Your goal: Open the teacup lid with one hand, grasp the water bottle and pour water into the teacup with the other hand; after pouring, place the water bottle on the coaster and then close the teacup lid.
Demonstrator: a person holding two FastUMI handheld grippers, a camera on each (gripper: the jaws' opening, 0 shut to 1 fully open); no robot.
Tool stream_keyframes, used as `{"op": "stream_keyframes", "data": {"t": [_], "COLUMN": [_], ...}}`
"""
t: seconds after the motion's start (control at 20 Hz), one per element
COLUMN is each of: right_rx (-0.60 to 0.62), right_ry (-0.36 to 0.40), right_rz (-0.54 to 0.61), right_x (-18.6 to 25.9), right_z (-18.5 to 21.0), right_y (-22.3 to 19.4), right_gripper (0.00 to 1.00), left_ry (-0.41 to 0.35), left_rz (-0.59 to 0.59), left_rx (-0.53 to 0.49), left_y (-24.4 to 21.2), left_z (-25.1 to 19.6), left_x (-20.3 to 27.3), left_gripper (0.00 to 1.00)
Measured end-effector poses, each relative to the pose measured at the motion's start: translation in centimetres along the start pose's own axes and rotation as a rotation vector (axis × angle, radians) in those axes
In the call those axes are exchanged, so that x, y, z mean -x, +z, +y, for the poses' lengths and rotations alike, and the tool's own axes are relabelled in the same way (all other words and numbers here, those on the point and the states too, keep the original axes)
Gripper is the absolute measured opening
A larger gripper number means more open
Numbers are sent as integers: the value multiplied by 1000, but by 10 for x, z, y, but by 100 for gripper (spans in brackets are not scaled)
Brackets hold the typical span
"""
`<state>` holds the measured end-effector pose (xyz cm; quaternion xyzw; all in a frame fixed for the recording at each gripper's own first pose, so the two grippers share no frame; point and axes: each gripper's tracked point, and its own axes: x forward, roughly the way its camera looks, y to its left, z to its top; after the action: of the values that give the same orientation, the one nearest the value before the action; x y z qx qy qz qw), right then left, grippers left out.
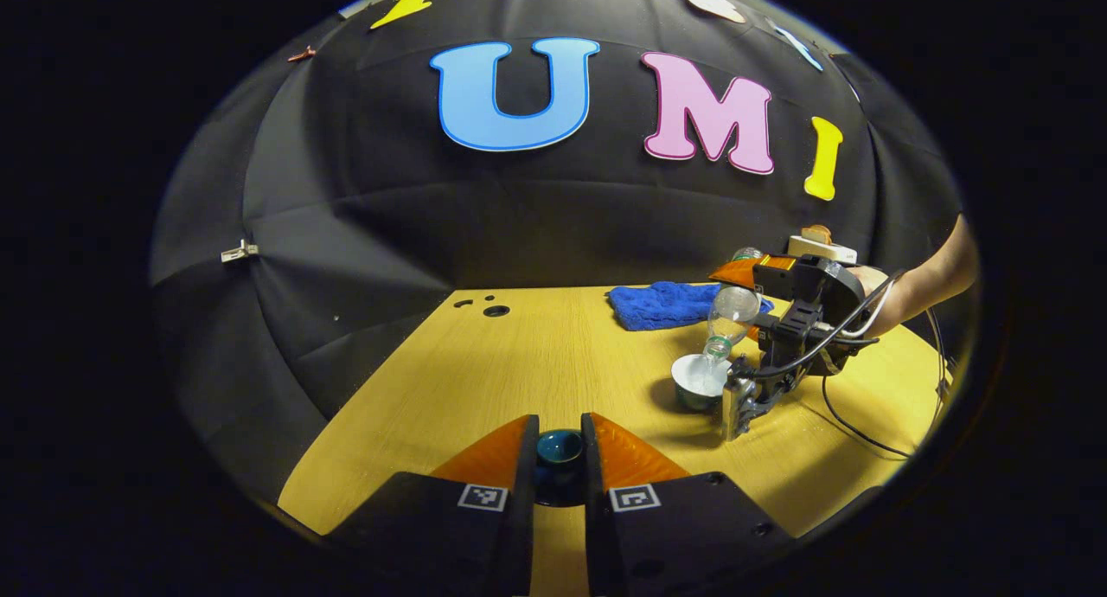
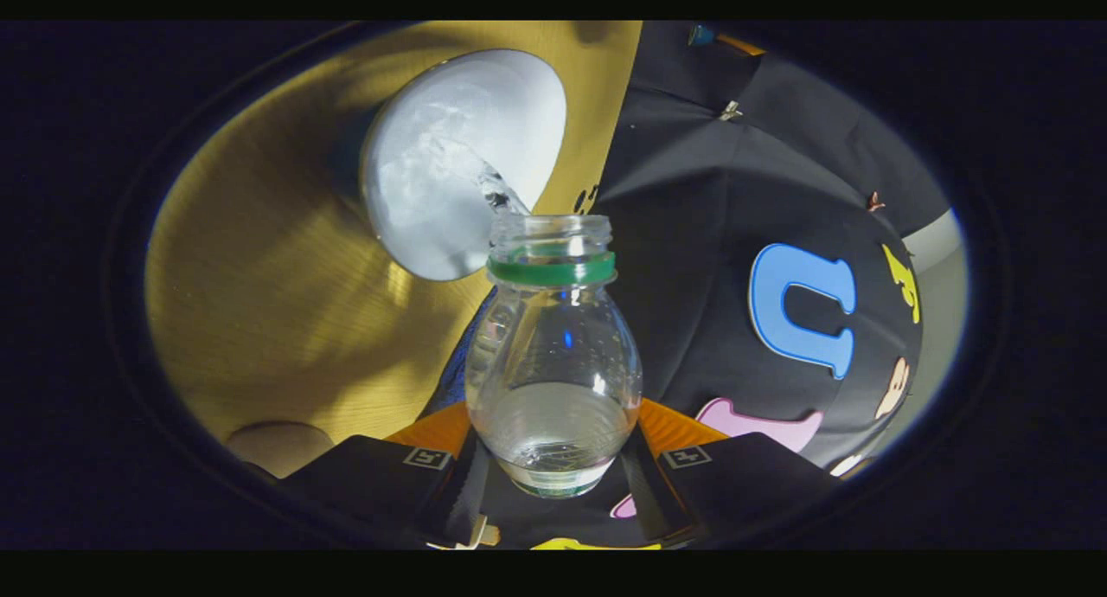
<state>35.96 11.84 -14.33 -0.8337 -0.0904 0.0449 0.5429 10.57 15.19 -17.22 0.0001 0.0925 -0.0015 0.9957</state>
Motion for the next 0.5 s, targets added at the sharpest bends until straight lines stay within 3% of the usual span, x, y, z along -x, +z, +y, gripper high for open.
{"op": "stream_keyframes", "data": {"t": [0.05,0.1,0.2,0.5], "right_rx": [6,9,28,90], "right_ry": [1,4,-5,-8], "right_rz": [-1,2,-7,-39], "right_x": [-2,-2,-2,0], "right_z": [-1,-1,-6,-8], "right_y": [-1,-1,0,6], "right_gripper": [73,72,72,72], "left_ry": [0,-3,-7,-14], "left_rz": [-2,-4,-8,-18], "left_rx": [-2,-3,-1,4], "left_y": [0,1,3,6], "left_z": [-1,-2,-5,-11], "left_x": [0,0,0,1], "left_gripper": [24,29,25,28]}}
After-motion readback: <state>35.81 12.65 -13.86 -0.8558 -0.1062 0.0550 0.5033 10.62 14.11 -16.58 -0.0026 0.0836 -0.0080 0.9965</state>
